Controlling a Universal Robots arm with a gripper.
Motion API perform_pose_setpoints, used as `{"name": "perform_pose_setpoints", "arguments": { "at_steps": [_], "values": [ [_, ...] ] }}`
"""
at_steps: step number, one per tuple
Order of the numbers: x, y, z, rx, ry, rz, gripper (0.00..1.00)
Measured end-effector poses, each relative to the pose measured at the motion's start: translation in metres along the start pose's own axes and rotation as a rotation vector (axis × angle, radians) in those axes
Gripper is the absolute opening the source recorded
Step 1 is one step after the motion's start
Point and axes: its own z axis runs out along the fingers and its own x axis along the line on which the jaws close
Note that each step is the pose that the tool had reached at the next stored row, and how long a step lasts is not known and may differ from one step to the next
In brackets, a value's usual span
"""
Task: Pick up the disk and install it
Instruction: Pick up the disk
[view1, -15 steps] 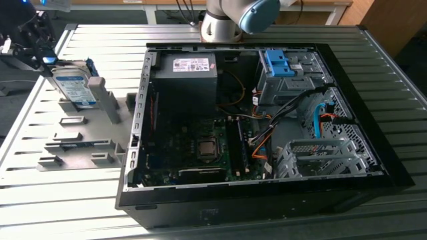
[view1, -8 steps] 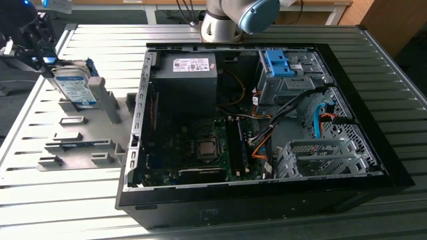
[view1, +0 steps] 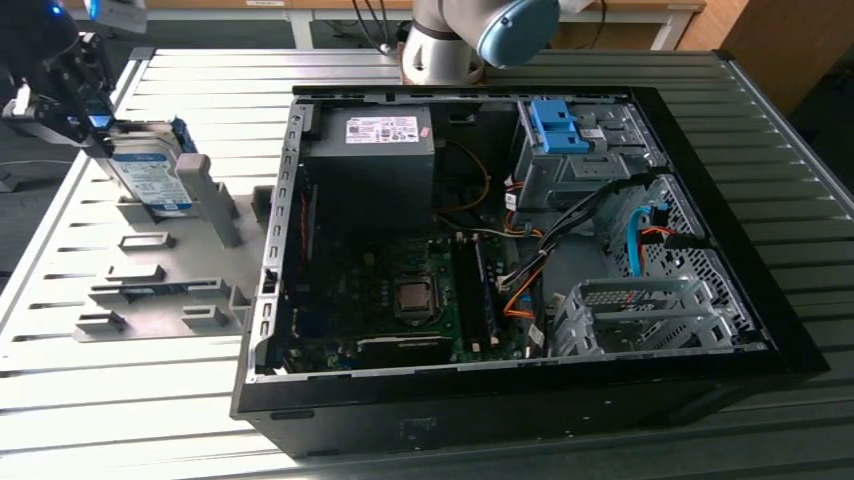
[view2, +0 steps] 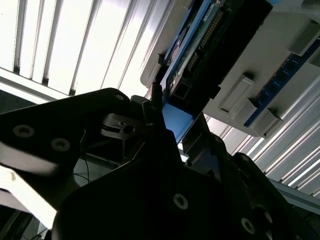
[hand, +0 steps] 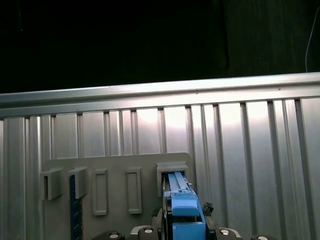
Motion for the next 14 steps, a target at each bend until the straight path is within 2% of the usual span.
{"name": "perform_pose_setpoints", "arguments": {
  "at_steps": [1,4,10,12,13,14],
  "values": [
    [0.0000,0.0000,0.0007,0.0002,0.0012,0.000,0.39],
    [0.0001,-0.0001,0.0021,0.0012,0.0080,0.000,0.39],
    [0.0001,-0.0001,0.0022,0.0015,0.0103,0.000,0.39],
    [0.0001,-0.0001,0.0022,0.0015,0.0108,0.000,0.40],
    [0.0001,-0.0001,0.0022,0.0015,0.0109,0.000,0.46],
    [0.0000,-0.0001,0.0022,0.0015,0.0109,0.000,0.46]
  ]
}}
